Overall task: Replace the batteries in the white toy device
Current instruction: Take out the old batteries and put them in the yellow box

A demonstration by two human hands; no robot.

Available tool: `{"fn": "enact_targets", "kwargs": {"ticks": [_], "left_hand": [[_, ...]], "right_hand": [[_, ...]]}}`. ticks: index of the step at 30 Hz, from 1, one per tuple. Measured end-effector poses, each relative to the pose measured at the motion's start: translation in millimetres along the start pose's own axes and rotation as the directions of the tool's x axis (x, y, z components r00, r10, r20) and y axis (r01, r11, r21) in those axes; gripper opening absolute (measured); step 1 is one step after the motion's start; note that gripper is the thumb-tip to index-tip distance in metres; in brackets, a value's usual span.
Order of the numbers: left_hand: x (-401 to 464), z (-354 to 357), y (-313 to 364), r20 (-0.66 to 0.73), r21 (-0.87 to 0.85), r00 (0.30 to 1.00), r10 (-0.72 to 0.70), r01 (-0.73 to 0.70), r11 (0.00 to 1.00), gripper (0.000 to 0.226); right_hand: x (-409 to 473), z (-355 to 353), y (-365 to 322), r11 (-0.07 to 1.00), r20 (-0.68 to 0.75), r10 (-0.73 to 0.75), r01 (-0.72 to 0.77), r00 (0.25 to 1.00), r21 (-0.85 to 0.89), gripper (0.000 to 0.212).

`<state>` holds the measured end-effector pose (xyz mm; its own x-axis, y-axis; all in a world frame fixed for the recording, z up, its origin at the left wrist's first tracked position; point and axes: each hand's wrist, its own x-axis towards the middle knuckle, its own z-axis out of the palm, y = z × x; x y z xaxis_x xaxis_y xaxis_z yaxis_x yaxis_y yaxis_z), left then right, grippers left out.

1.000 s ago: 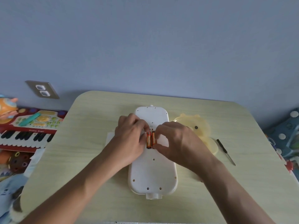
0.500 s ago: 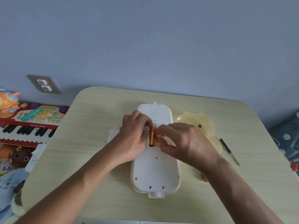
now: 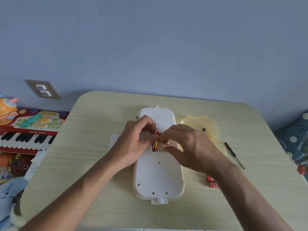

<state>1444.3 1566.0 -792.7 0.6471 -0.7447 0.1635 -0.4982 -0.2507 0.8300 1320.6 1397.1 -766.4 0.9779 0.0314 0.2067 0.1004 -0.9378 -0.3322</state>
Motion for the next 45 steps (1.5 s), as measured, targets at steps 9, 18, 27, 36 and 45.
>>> {"fn": "enact_targets", "kwargs": {"ticks": [9, 18, 27, 36, 45], "left_hand": [[0.5, 1.5, 4.8, -0.040, -0.061, 0.999, -0.012, 0.009, 0.998, 0.022], [20.6, 7.3, 56.0, -0.080, -0.159, 0.997, -0.020, 0.007, 0.987, 0.019], [37.1, 65.1, 73.7, 0.080, 0.033, 0.993, -0.086, 0.083, 0.996, 0.016], [27.0, 79.4, 58.1, 0.143, 0.417, 0.989, 0.027, -0.085, 0.905, 0.028], [27.3, 73.9, 56.9, 0.118, 0.485, 0.985, 0.125, -0.167, 0.859, 0.046]], "right_hand": [[7.6, 6.7, 2.6, 0.763, -0.016, 0.366, -0.291, 0.930, 0.577, 0.015], [-9.0, -42.2, 10.8, 0.531, -0.130, 0.621, -0.292, 0.773, 0.795, 0.012], [-61.6, -28.2, 35.3, 0.555, -0.050, 0.734, -0.555, 0.678, 0.620, 0.017], [-72.4, -7.7, 34.9, 0.745, -0.209, 0.620, -0.484, 0.756, 0.459, 0.017], [-78.6, 0.2, 39.8, 0.885, -0.371, 0.437, -0.319, 0.819, 0.338, 0.016]]}}
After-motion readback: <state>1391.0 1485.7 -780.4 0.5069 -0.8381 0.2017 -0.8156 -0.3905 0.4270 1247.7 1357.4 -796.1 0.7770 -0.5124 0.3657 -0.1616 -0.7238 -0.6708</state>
